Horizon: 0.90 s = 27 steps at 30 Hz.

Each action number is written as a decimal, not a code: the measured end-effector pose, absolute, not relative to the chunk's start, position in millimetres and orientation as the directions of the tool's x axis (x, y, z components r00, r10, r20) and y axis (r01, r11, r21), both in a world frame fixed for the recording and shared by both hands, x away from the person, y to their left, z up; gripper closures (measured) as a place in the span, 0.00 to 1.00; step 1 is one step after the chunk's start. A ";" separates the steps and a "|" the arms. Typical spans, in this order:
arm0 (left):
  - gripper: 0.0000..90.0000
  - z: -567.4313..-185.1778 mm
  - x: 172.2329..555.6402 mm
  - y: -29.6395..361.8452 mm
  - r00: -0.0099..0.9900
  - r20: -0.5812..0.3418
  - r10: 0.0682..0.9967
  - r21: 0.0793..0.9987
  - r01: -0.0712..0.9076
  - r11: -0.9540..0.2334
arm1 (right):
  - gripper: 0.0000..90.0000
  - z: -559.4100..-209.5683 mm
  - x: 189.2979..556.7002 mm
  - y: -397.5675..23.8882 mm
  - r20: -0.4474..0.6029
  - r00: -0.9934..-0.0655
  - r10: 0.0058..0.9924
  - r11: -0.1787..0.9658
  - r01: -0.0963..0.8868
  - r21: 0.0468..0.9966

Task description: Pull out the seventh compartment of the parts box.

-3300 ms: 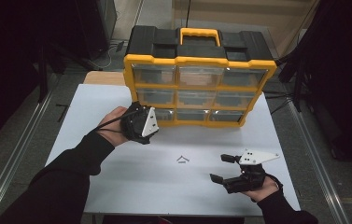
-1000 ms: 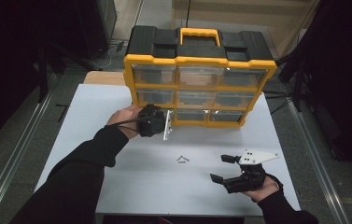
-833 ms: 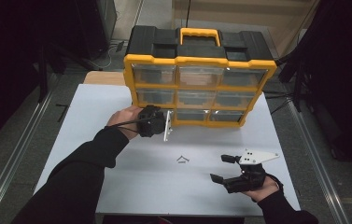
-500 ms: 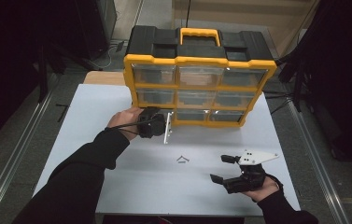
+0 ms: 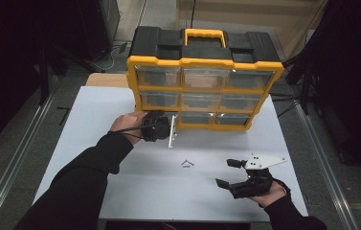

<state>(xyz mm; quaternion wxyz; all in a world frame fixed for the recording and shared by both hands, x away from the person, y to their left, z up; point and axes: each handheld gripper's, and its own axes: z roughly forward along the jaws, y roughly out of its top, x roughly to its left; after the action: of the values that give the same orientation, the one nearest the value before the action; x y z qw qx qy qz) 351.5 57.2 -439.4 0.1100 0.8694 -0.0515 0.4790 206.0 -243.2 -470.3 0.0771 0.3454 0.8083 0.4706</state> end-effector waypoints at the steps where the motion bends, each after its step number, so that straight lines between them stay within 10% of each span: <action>1: 0.81 -439.4 351.5 57.3 0.536 0.844 0.016 0.143 -0.195 -0.970 | 0.21 -470.3 205.9 -243.2 0.200 -0.749 0.631 0.319 0.486 0.813; 12: 0.71 -445.0 348.8 58.5 0.534 0.844 0.045 0.172 -0.191 -0.966 | 0.21 -470.5 206.1 -243.0 0.203 -0.750 0.629 0.318 0.487 0.814; 27: 0.81 -453.4 346.0 60.6 0.446 0.894 0.033 0.148 -0.226 -0.963 | 0.22 -470.0 205.5 -243.2 0.202 -0.750 0.630 0.319 0.487 0.813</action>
<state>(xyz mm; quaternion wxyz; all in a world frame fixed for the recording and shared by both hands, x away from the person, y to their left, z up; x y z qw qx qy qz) 346.0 60.6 -453.4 0.1237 0.8414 -0.0572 0.5230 205.5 -243.2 -470.0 0.0759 0.3453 0.8085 0.4704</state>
